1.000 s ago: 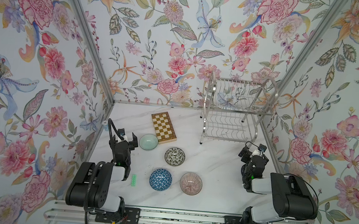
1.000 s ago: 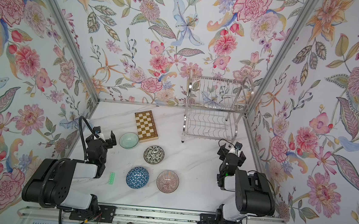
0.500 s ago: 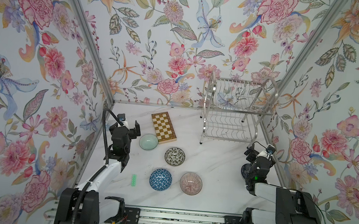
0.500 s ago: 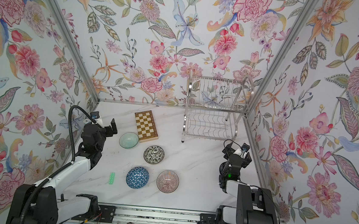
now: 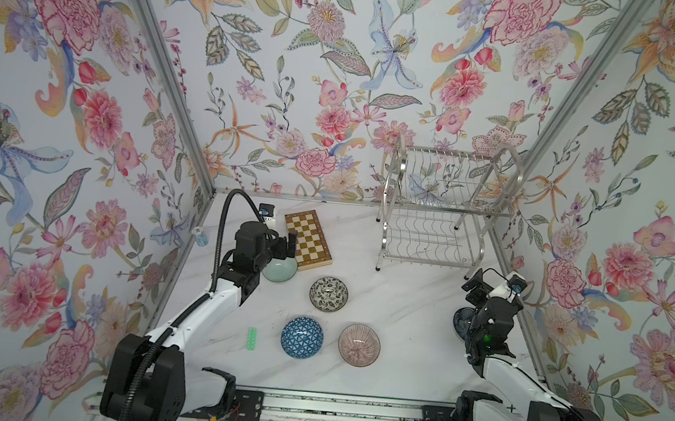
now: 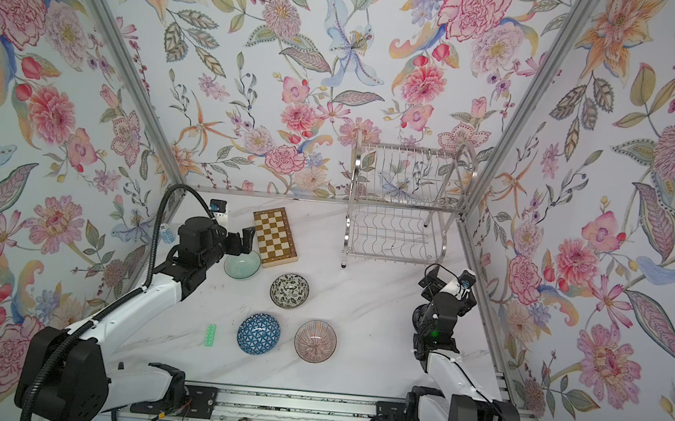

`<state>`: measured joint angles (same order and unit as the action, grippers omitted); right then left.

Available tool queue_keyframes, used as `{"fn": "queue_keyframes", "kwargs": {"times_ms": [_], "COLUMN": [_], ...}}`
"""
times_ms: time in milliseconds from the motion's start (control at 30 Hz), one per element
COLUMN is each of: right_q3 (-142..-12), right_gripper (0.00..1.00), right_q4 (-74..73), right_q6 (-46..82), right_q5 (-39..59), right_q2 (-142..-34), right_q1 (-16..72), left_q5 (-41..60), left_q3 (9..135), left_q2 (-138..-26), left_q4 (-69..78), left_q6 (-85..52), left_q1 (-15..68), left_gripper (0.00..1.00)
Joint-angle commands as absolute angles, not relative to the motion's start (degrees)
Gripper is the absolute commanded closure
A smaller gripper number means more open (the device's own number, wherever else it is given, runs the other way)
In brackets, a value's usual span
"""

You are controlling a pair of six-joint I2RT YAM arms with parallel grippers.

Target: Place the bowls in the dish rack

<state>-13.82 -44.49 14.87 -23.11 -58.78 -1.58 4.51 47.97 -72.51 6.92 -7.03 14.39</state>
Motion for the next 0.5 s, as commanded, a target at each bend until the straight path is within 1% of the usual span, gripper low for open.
{"fn": "queue_keyframes", "kwargs": {"times_ms": [0, 100, 167, 267, 333, 467], "right_q3": [-16.18, -18.13, -19.33, -22.03, -23.53, -24.9], "right_gripper": [0.02, 0.06, 0.07, 0.08, 0.1, 0.11], "right_q4": [-36.49, -32.02, -29.25, -25.08, -23.65, -22.84], "right_q6": [18.3, 18.46, 18.87, 19.16, 18.57, 18.96], "right_q5": [-19.3, -15.62, -12.95, -4.34, 0.68, 4.88], "right_q2": [-55.08, -53.0, -52.13, -52.78, -54.09, -56.07], "right_q1": [-2.01, -3.44, -5.28, -7.61, -7.33, -5.76], "left_q5": [9.3, 11.16, 12.17, 14.52, 14.59, 12.43], "left_q3": [50.14, 50.14, 50.89, 51.9, 51.88, 51.69], "left_q2": [-72.51, -73.26, -74.15, -75.05, -74.99, -74.79], "left_q4": [1.37, 2.99, 3.27, 2.51, 2.31, 2.0], "left_q6": [-9.14, -10.62, -11.75, -12.46, -12.91, -13.08], "left_q1": [14.7, 14.89, 15.05, 15.59, 16.4, 18.48], "left_gripper": [0.02, 0.03, 0.01, 0.01, 0.01, 0.01]}}
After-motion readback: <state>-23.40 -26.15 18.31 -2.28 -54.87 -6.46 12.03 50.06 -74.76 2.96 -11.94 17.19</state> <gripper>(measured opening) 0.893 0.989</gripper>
